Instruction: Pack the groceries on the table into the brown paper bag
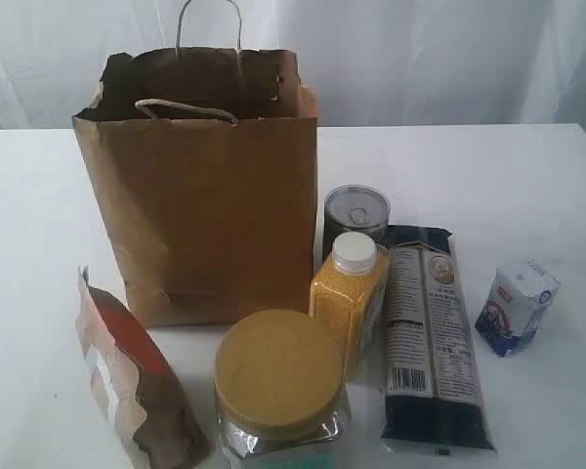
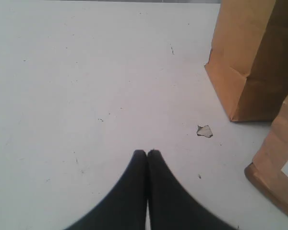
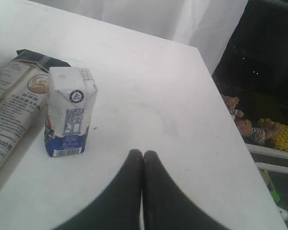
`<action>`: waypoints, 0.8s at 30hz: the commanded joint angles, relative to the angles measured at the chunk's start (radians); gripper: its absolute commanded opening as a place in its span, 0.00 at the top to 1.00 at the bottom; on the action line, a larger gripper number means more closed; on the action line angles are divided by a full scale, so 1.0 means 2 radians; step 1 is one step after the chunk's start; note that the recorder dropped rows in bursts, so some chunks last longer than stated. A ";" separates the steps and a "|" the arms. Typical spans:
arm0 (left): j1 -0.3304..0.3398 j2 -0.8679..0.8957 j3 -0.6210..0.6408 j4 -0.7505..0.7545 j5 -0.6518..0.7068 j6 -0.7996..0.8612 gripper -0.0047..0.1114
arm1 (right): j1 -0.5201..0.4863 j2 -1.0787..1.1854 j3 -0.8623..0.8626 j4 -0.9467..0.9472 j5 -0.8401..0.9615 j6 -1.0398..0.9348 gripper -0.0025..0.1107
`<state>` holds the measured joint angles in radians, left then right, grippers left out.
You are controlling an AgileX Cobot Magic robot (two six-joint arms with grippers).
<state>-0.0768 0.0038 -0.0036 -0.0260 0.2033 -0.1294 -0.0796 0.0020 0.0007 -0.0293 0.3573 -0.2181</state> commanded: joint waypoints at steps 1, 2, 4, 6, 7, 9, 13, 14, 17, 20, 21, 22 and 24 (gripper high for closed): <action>-0.003 -0.002 0.002 -0.003 -0.001 0.000 0.96 | -0.001 -0.001 0.000 -0.003 -0.008 -0.003 0.98; -0.003 -0.002 0.002 -0.003 -0.001 0.000 0.96 | -0.001 -0.001 0.000 -0.003 -0.008 -0.003 0.98; -0.003 -0.002 0.002 -0.003 -0.001 0.000 0.96 | -0.001 -0.001 0.000 -0.003 -0.008 -0.003 0.98; -0.003 -0.002 0.002 -0.003 -0.001 0.000 0.96 | -0.001 -0.001 0.000 -0.003 -0.008 -0.003 0.98; -0.003 -0.002 0.002 -0.003 -0.001 0.000 0.96 | -0.001 -0.001 0.000 -0.003 -0.008 -0.003 0.98; -0.003 -0.002 0.002 -0.003 -0.001 0.000 0.96 | -0.001 -0.001 0.000 -0.003 -0.008 -0.003 0.98; -0.003 -0.002 0.002 -0.003 -0.001 0.000 0.96 | -0.001 -0.001 0.000 -0.003 -0.008 -0.003 0.98; -0.003 -0.002 0.002 -0.003 -0.001 0.000 0.96 | -0.001 -0.001 0.000 -0.003 -0.008 -0.003 0.98; -0.003 -0.002 0.002 -0.003 -0.001 0.000 0.96 | -0.001 -0.001 0.000 -0.003 -0.008 -0.003 0.98; -0.003 -0.002 0.002 -0.003 -0.001 0.000 0.96 | -0.001 -0.001 0.000 -0.003 -0.011 -0.003 0.98; -0.003 -0.002 0.002 -0.003 -0.001 0.000 0.96 | -0.001 -0.001 0.000 -0.003 -0.014 -0.003 0.98; -0.003 -0.002 0.002 -0.003 -0.001 0.000 0.96 | -0.001 -0.001 0.000 -0.003 -0.022 -0.003 0.98; -0.003 -0.002 0.002 -0.003 -0.001 0.000 0.96 | -0.001 -0.001 0.000 0.003 -0.052 0.002 0.98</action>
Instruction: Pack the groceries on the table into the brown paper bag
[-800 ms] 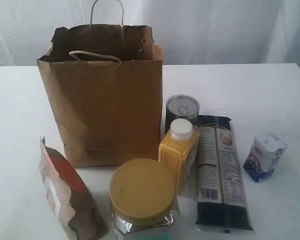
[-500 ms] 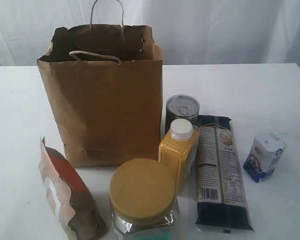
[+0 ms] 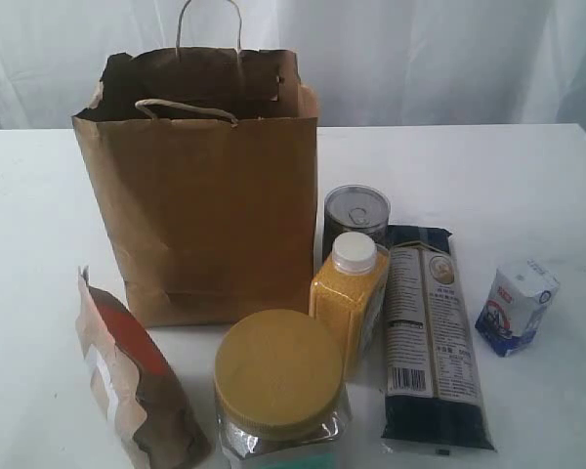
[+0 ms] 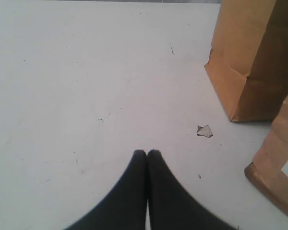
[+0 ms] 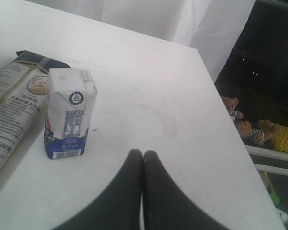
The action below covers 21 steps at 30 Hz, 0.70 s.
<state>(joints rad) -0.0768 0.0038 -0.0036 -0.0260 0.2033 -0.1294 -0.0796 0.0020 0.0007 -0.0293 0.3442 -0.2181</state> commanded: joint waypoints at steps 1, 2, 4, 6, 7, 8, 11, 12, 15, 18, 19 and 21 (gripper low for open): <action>-0.003 -0.002 0.002 -0.003 -0.001 0.000 0.96 | -0.001 -0.001 0.000 0.011 -0.065 0.009 0.98; -0.003 -0.002 0.002 -0.003 -0.001 0.000 0.96 | -0.001 -0.001 0.000 0.020 -0.085 0.012 0.98; -0.003 -0.002 0.002 -0.003 -0.001 0.000 0.96 | -0.001 -0.001 0.000 0.021 -0.130 0.012 0.98; -0.003 -0.002 0.002 -0.003 -0.001 0.000 0.96 | -0.001 -0.001 0.000 0.020 -0.213 0.012 0.98; -0.003 -0.002 0.002 -0.003 -0.001 0.000 0.96 | -0.001 -0.001 0.000 0.020 -0.267 0.012 0.98; -0.003 -0.002 0.002 -0.003 -0.001 0.000 0.96 | -0.001 -0.001 0.000 0.020 -0.325 0.012 0.98; -0.003 -0.002 0.002 -0.003 -0.001 0.000 0.96 | -0.001 -0.001 0.000 0.021 -0.522 0.012 0.98; -0.003 -0.002 0.002 -0.003 -0.001 0.000 0.96 | -0.001 -0.001 0.000 0.026 -0.591 0.010 0.98; -0.003 -0.002 0.002 -0.003 -0.001 0.000 0.96 | -0.001 -0.001 -0.019 0.120 -0.679 0.030 0.98; -0.003 -0.002 0.002 -0.003 -0.001 0.000 0.96 | -0.001 -0.001 -0.067 0.205 -0.675 0.047 0.98; -0.003 -0.002 0.002 -0.003 -0.001 0.000 0.96 | -0.001 -0.001 -0.086 0.230 -0.663 0.040 0.98; -0.003 -0.002 0.002 -0.003 -0.001 0.000 0.96 | -0.001 -0.001 -0.123 0.256 -0.633 0.031 0.98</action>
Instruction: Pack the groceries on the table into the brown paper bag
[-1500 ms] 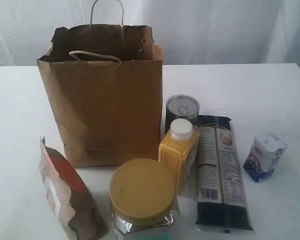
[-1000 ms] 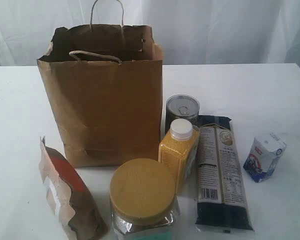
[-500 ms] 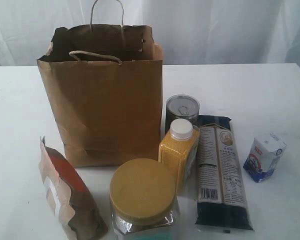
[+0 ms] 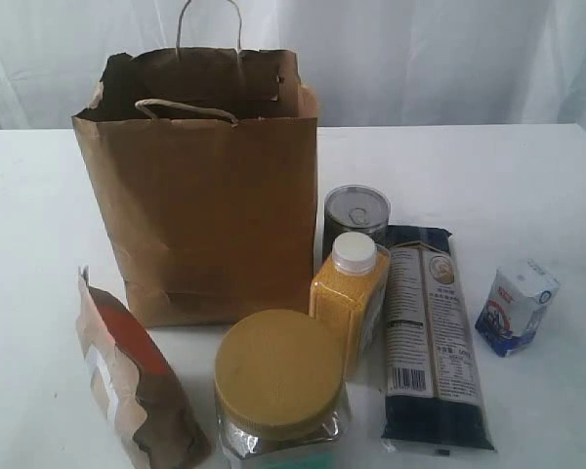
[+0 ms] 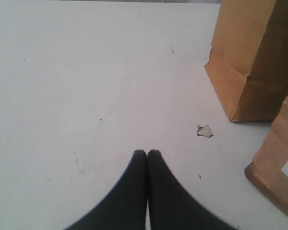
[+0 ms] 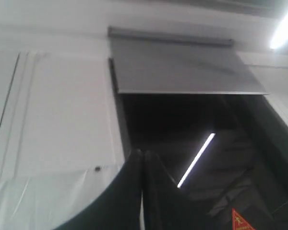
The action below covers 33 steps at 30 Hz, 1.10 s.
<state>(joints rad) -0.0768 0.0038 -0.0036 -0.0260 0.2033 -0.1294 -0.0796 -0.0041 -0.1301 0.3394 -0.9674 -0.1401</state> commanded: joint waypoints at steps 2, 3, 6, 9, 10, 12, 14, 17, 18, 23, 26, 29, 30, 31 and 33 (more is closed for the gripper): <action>-0.003 -0.002 0.002 -0.003 -0.001 0.000 0.96 | -0.001 0.009 -0.096 0.074 0.045 -0.021 0.98; -0.003 -0.002 0.002 -0.003 -0.001 0.000 0.96 | -0.001 0.024 -0.112 0.070 0.053 -0.021 0.98; -0.003 -0.002 0.002 -0.003 -0.001 0.000 0.96 | -0.001 0.077 -0.170 0.023 0.066 -0.007 0.98; -0.003 -0.002 0.002 -0.003 -0.001 0.000 0.96 | -0.001 0.145 -0.231 -0.051 0.064 0.050 0.98; -0.003 -0.002 0.002 -0.003 -0.001 0.000 0.96 | -0.001 0.165 -0.251 -0.065 0.065 0.051 0.98; -0.003 -0.002 0.002 -0.003 -0.001 0.000 0.96 | -0.001 0.216 -0.289 -0.087 0.064 0.048 0.98; -0.003 -0.002 0.002 -0.003 -0.001 0.000 0.96 | -0.001 0.271 -0.318 -0.089 0.065 0.035 0.98; -0.003 -0.002 0.002 -0.003 -0.001 0.000 0.96 | -0.001 0.354 -0.353 -0.088 0.067 0.027 0.98; -0.003 -0.002 0.002 -0.003 -0.001 0.000 0.96 | -0.001 0.385 -0.363 -0.088 0.072 0.027 0.98; -0.003 -0.002 0.002 -0.003 -0.001 0.000 0.96 | -0.003 0.551 -0.401 -0.067 0.176 -0.129 0.98; -0.003 -0.002 0.002 -0.003 -0.001 0.000 0.96 | -0.022 0.706 -0.412 0.069 0.256 -0.356 0.98; -0.003 -0.002 0.002 -0.003 -0.001 0.000 0.96 | -0.024 0.791 -0.413 0.302 0.256 -0.524 0.98; -0.003 -0.002 0.002 -0.003 -0.001 0.000 0.96 | -0.021 0.802 -0.413 0.372 0.262 -0.558 0.98; -0.003 -0.002 0.002 -0.003 -0.001 0.000 0.96 | -0.019 0.808 -0.413 0.436 0.265 -0.589 0.98; -0.003 -0.002 0.002 -0.003 -0.001 0.000 0.96 | -0.019 0.813 -0.413 0.575 0.253 -0.664 0.98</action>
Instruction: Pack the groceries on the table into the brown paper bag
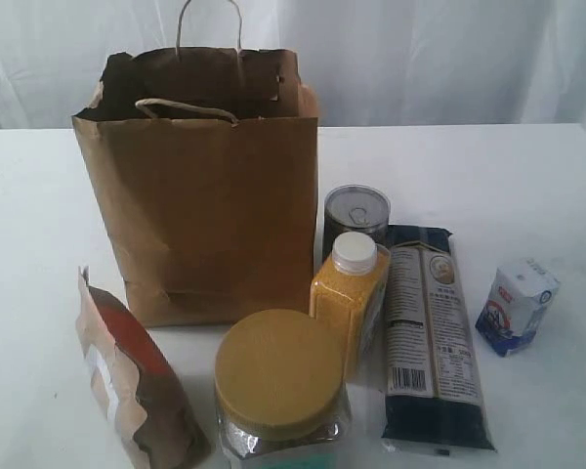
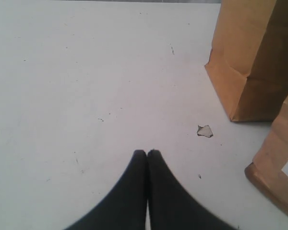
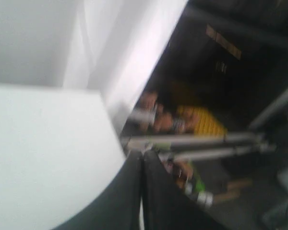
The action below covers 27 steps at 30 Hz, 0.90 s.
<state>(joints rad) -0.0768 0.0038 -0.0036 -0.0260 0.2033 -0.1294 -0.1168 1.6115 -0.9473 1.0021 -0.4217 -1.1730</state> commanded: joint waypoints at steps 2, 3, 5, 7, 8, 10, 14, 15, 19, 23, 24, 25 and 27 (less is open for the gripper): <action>-0.003 -0.002 0.002 -0.003 -0.001 0.000 0.96 | -0.003 -0.003 -0.005 0.337 -0.033 -0.195 0.98; -0.003 -0.002 0.002 -0.003 -0.001 0.000 0.96 | -0.006 -0.004 -0.005 0.344 -0.028 -0.212 0.98; -0.003 -0.002 0.002 -0.003 -0.001 0.000 0.96 | -0.015 -0.004 -0.005 0.346 0.006 -0.291 0.98; -0.003 -0.002 0.002 -0.003 -0.001 0.000 0.96 | -0.016 -0.007 -0.005 0.371 0.023 -0.434 0.98; -0.003 -0.002 0.002 -0.003 -0.001 0.000 0.96 | -0.016 -0.009 -0.004 0.371 0.024 -0.486 0.98; -0.003 -0.002 0.002 -0.003 -0.001 0.000 0.96 | -0.014 -0.016 -0.004 0.371 0.012 -0.486 0.98; -0.003 -0.002 0.002 -0.003 -0.001 0.000 0.96 | -0.014 -0.046 -0.004 0.371 0.009 -0.486 0.98; -0.003 -0.002 0.002 -0.003 -0.001 0.000 0.96 | -0.014 -0.055 -0.004 0.371 0.013 -0.486 0.98; -0.003 -0.002 0.002 -0.003 -0.001 0.000 0.96 | -0.014 -0.086 -0.004 0.371 0.042 -0.482 0.98; -0.003 -0.002 0.002 -0.003 -0.001 0.000 0.96 | -0.010 -0.114 -0.003 0.371 0.068 -0.455 0.98; -0.003 -0.002 0.002 -0.003 -0.001 0.000 0.96 | -0.010 -0.119 -0.002 0.371 0.069 -0.435 0.98; -0.003 -0.002 0.002 -0.003 -0.001 0.000 0.96 | -0.009 -0.122 0.001 0.371 0.069 -0.403 0.98; -0.003 -0.002 0.002 -0.003 -0.001 0.000 0.96 | -0.003 -0.126 0.014 0.335 0.082 -0.282 0.98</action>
<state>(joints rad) -0.0768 0.0038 -0.0036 -0.0260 0.2033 -0.1294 -0.1349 1.3745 -0.9483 1.7383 -0.2906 -1.9756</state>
